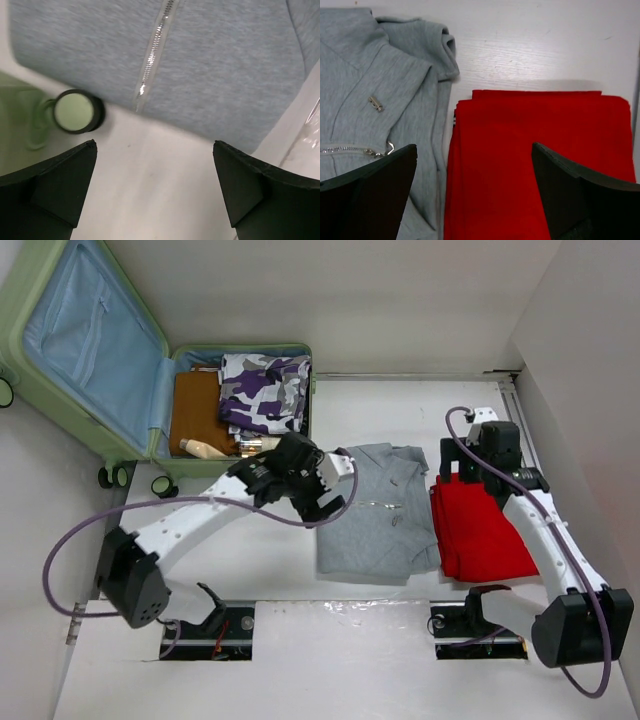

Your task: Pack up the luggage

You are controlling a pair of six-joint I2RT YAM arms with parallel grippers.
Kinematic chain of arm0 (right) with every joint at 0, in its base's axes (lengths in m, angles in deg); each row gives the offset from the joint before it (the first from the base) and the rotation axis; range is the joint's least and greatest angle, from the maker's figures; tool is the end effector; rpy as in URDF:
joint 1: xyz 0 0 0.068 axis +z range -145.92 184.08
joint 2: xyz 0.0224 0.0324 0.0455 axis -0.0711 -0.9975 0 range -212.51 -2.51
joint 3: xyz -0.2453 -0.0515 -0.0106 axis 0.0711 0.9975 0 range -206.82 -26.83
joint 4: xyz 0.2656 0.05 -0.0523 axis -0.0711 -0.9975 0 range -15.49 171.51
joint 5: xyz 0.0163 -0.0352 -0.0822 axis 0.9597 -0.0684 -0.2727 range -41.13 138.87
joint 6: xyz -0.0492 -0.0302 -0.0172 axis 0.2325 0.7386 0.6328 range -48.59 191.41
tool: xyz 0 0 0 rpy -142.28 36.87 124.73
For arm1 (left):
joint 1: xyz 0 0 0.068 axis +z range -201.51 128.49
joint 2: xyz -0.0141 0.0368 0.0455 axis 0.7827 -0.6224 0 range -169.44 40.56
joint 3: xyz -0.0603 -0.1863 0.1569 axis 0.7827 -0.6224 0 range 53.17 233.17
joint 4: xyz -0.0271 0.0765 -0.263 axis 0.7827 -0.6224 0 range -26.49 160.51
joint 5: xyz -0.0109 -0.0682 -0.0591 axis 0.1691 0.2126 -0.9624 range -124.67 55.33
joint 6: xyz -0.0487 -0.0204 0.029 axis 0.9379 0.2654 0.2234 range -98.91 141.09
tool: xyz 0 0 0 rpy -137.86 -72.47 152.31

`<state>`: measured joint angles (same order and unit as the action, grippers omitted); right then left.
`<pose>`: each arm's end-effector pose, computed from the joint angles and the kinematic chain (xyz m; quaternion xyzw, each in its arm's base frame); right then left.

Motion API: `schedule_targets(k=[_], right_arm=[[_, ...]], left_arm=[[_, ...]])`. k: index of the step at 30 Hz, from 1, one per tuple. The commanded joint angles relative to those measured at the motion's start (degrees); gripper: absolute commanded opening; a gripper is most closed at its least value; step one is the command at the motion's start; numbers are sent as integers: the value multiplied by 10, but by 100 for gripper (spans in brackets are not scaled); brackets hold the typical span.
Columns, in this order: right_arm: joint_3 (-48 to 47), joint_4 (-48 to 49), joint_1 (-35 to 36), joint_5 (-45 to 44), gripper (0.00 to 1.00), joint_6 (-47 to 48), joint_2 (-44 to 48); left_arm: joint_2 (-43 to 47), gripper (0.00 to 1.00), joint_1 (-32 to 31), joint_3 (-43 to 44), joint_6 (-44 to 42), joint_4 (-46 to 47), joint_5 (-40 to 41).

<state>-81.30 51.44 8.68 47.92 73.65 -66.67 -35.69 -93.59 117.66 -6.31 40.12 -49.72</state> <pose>0.2713 0.0210 0.2702 -0.0505 0.9040 0.0013 0.4246 0.2268 -0.2202 0.2752 0.5601 0.7144 -0.1701 0.3834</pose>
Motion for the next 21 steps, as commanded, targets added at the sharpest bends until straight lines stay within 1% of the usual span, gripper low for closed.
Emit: schedule_targets(k=[1,2,3,5,7,10,12,15,18,21], right_arm=[[26,11,25,10,98,-40,8],[26,11,34,10,98,-50,8],[33,11,43,15,97,-51,8],[33,4,69,15,97,-70,-4],[38,4,95,10,97,-79,-4],[51,-2,115,2,97,-94,-10],[58,11,123,2,97,-101,-15],[69,19,134,8,97,-107,-21],[82,34,139,18,97,-107,-38],[98,74,139,39,95,-112,-49]], left_arm=[[-52,100,-2,-3,153,54,-32],[-66,100,5,-3,178,62,-43],[-92,100,25,-3,211,70,-81],[-113,100,43,-3,252,91,-94],[-136,100,58,-9,287,91,-94],[-159,100,58,-30,322,104,-96],[-171,100,58,-52,349,121,-121],[-177,100,69,-74,360,153,-132],[-203,100,75,-90,378,182,-172],[-227,100,75,-90,385,190,-187]])
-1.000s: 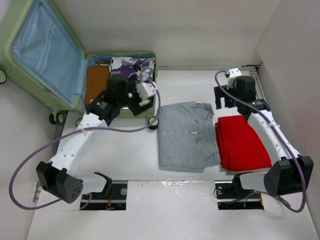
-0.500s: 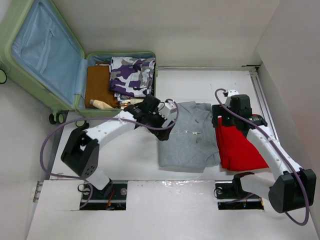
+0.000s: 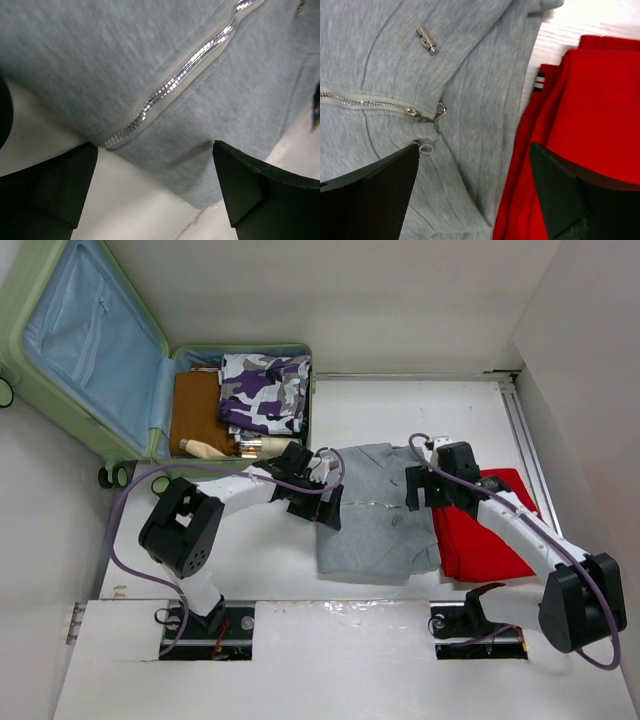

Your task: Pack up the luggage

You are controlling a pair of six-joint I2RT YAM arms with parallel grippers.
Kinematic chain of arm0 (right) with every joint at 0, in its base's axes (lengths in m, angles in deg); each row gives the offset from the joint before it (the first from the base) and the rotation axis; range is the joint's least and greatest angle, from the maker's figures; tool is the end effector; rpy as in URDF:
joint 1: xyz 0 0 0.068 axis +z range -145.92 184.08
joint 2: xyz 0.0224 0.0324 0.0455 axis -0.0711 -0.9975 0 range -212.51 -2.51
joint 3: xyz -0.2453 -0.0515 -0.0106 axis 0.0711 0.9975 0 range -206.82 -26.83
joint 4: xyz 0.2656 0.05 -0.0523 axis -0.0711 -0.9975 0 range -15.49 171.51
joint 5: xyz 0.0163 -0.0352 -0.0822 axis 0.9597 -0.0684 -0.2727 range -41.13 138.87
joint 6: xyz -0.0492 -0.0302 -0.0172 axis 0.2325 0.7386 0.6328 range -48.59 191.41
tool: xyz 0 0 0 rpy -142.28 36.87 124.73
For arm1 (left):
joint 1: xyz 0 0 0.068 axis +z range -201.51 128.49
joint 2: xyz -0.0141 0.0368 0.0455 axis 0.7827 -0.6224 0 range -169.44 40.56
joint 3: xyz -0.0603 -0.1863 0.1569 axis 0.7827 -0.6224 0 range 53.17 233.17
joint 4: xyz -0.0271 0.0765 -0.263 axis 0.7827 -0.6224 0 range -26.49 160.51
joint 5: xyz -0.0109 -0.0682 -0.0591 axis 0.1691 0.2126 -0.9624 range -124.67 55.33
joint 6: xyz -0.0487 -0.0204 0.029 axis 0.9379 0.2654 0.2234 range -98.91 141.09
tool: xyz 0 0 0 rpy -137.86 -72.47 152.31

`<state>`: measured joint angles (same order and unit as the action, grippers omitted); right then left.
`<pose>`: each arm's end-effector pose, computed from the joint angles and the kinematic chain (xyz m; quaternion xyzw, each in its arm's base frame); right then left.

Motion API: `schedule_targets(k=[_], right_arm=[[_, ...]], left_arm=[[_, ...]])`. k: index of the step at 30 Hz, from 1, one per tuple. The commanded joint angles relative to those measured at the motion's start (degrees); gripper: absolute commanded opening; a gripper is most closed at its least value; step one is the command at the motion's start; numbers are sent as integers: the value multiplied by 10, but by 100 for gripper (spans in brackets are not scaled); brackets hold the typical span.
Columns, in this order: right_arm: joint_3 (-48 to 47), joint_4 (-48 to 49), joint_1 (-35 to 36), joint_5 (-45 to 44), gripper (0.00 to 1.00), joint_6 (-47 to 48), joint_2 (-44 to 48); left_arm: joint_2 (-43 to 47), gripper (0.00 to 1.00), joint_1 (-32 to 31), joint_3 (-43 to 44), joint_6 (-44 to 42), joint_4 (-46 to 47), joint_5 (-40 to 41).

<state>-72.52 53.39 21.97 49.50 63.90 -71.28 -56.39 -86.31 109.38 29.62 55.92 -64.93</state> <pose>0.2563 0.0831 0.1993 -0.0871 0.9392 0.0781 0.3229 0.2740 -0.2176 0.1366 0.2851 0.8797 -0.3378 0.1753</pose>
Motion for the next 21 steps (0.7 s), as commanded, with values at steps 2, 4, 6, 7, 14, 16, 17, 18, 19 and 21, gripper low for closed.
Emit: schedule_targets(k=[2,4,6,7,14,16,17,18,19,21], right_arm=[[31,88,7,35,94,-22,-10],[41,104,12,47,93,-27,-25],[41,117,12,55,91,-27,-41],[46,122,12,63,91,-27,-41],[78,186,12,99,81,-39,-94],[84,199,12,109,75,-39,-104],[91,199,7,115,72,-44,-104],[97,208,7,115,66,-44,-114],[97,208,7,122,63,-44,-125],[103,227,7,135,58,-44,-138]], left_arm=[[-34,100,3,-1,32,48,-52],[-58,100,3,12,46,54,-67],[-71,99,3,12,52,62,-73],[-79,99,3,12,58,62,-87],[-130,77,8,40,99,104,-134],[-152,71,14,55,104,104,-148],[-176,69,23,63,112,104,-163],[-187,67,32,82,112,98,-169],[-197,65,32,93,112,98,-175],[-209,67,32,109,112,92,-176]])
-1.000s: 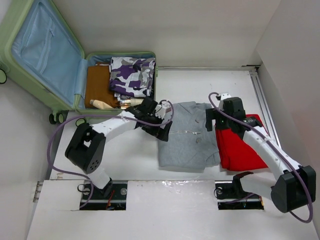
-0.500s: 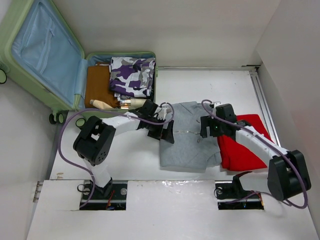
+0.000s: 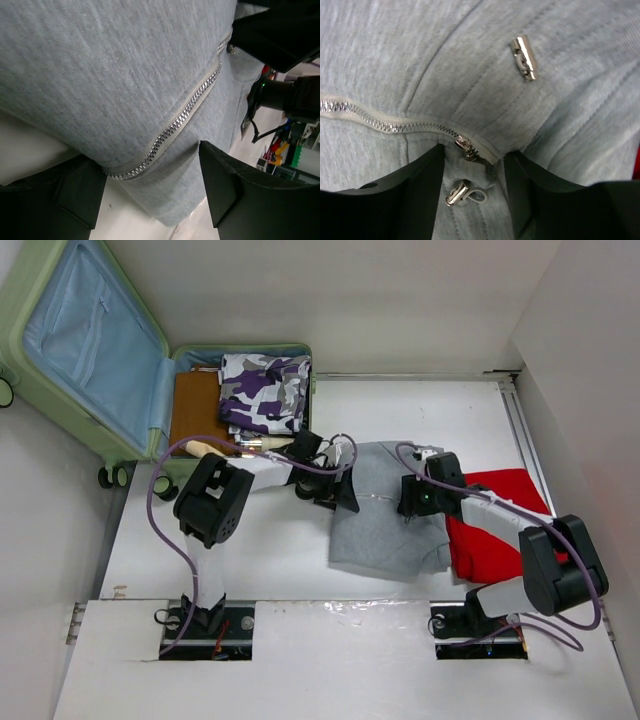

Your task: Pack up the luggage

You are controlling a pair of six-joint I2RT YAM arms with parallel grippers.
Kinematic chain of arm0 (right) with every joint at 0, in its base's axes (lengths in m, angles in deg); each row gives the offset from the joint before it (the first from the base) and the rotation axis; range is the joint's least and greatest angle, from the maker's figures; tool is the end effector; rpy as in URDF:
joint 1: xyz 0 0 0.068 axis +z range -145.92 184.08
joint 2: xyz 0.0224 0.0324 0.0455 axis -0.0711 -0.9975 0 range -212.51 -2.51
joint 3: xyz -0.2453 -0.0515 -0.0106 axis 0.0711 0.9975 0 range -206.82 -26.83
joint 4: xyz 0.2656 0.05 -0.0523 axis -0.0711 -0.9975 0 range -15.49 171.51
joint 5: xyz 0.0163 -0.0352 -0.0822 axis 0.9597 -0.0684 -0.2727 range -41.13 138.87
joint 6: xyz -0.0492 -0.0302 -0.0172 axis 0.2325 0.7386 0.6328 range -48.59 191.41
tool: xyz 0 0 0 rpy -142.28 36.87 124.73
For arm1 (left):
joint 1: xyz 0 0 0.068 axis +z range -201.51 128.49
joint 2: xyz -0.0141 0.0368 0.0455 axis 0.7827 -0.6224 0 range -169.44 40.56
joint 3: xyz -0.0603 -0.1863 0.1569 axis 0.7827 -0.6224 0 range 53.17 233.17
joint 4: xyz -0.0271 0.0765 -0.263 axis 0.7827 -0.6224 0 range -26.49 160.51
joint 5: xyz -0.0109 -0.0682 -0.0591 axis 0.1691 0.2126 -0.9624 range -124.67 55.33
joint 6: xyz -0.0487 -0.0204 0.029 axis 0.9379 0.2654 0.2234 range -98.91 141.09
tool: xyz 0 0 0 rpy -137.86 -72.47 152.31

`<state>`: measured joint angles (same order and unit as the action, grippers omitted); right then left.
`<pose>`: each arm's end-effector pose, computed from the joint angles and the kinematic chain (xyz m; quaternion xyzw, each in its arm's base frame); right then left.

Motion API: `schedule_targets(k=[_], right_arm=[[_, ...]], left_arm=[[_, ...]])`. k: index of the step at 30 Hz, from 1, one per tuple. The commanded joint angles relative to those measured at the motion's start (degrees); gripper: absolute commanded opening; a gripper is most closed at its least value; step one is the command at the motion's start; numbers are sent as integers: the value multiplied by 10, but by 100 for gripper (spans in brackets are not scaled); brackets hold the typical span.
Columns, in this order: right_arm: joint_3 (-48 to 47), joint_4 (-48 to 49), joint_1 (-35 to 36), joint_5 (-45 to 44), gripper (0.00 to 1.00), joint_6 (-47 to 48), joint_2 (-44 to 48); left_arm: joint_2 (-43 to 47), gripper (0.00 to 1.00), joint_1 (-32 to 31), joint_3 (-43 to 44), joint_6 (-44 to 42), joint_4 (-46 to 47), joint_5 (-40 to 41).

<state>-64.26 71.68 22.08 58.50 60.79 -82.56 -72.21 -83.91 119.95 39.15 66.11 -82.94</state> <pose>0.2659 0.0941 0.1259 -0.0877 0.9397 0.1563 0.2912 0.3226 -0.2440 0.1111 0.2446 0.8346 -0.4798 0.1157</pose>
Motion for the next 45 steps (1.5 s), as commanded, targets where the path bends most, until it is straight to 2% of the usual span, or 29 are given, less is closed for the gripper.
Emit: schedule_targets(k=[1,3,4,7,8,9,10,14,15,18,19,22,25,28,35,39,45], right_arm=[[28,52,5,52,53,-13,-30],[35,78,5,74,49,-20,-45],[40,87,5,80,46,-20,-45],[40,98,5,87,45,-25,-50],[40,98,5,87,45,-25,-50],[40,98,5,87,45,-20,-50],[40,98,5,87,45,-20,-50],[29,98,5,106,45,-8,-43],[14,98,5,106,45,0,-35],[-30,47,5,91,48,26,-8],[-46,5,5,84,48,48,7],[-117,-67,0,43,52,87,29],[-173,-141,-13,5,55,130,56],[-198,-178,-42,0,57,151,82],[-230,-195,-83,0,57,161,128],[-243,-209,-90,0,58,173,140],[-243,-215,-102,0,58,173,160]], left_arm=[[-51,69,8,15,17,-3,5],[-51,72,2,26,17,4,12],[-51,70,2,26,29,12,12],[-51,53,2,26,42,47,6],[-57,33,2,26,47,54,0],[-57,19,2,26,47,54,-6],[-57,1,2,26,47,54,-11],[-52,0,13,61,5,-9,-11],[-45,0,13,82,-10,-50,-11],[-31,0,19,128,-79,-111,14],[-23,0,19,145,-123,-165,46],[-10,0,19,210,-180,-261,112],[4,0,19,267,-217,-316,213],[17,0,19,307,-242,-335,294],[23,0,-13,432,-290,-354,512],[5,0,-23,560,-332,-382,603],[-19,0,-30,665,-383,-395,726]])
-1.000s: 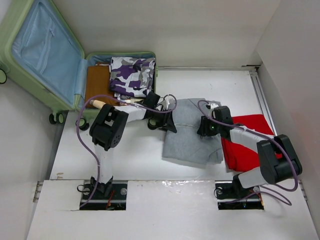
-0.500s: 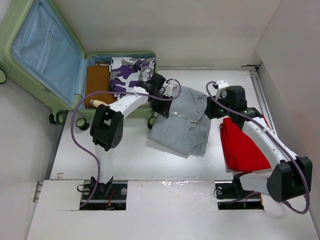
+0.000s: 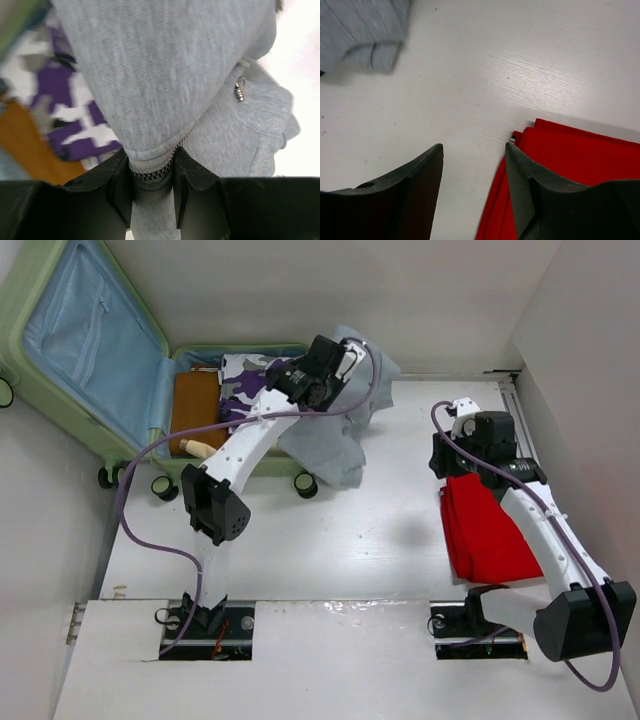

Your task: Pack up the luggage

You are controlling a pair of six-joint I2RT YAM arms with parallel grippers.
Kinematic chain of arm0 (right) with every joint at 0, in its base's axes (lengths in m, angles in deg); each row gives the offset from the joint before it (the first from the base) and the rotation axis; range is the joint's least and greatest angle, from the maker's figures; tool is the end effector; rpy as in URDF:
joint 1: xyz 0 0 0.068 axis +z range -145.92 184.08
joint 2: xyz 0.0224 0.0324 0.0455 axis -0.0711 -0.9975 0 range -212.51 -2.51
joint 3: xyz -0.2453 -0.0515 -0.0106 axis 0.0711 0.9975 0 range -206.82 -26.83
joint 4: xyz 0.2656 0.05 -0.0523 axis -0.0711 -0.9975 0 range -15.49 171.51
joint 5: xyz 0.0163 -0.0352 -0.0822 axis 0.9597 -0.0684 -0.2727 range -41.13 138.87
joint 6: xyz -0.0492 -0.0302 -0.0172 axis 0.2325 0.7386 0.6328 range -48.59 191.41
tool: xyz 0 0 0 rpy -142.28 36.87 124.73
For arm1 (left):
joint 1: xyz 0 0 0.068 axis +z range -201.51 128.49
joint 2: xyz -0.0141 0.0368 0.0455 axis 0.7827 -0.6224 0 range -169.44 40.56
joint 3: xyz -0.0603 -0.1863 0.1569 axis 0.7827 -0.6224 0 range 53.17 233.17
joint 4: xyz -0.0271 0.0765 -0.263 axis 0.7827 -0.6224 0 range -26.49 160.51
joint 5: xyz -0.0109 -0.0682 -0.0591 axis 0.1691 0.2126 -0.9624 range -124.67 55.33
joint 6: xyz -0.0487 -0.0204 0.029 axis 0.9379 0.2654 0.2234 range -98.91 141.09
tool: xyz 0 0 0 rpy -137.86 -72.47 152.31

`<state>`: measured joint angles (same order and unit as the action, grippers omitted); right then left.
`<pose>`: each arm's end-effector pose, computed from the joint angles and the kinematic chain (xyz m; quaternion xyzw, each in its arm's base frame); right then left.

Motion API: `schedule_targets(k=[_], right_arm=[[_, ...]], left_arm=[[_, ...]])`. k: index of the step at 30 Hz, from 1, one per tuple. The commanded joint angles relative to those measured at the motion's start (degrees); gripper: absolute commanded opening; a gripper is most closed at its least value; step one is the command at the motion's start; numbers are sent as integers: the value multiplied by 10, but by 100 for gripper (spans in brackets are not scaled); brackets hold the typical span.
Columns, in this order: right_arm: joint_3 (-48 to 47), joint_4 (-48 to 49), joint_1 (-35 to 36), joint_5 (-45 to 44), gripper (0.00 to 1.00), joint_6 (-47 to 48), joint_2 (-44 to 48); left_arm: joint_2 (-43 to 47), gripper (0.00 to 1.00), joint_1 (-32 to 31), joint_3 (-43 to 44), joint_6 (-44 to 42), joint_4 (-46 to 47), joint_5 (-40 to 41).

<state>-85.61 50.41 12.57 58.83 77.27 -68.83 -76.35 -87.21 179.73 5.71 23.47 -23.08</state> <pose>0.2764 0.0490 0.2862 -0.1495 0.8861 0.0882 0.4298 0.3859 -0.2661 0.3600 0.3442 0.8240 0.0113 0.4499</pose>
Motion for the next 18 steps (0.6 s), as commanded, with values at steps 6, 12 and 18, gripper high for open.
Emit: schedule_targets(k=[6,12,18], right_arm=[[-29,-7,-12,-9,58,13,28],[-29,-7,-12,-9,58,13,33],[-24,4,-12,8,59,13,21]], left_arm=[[28,0,36,114,-90,3,171],[66,0,186,78,-95,-29,115],[101,0,344,-75,-135,48,-46]])
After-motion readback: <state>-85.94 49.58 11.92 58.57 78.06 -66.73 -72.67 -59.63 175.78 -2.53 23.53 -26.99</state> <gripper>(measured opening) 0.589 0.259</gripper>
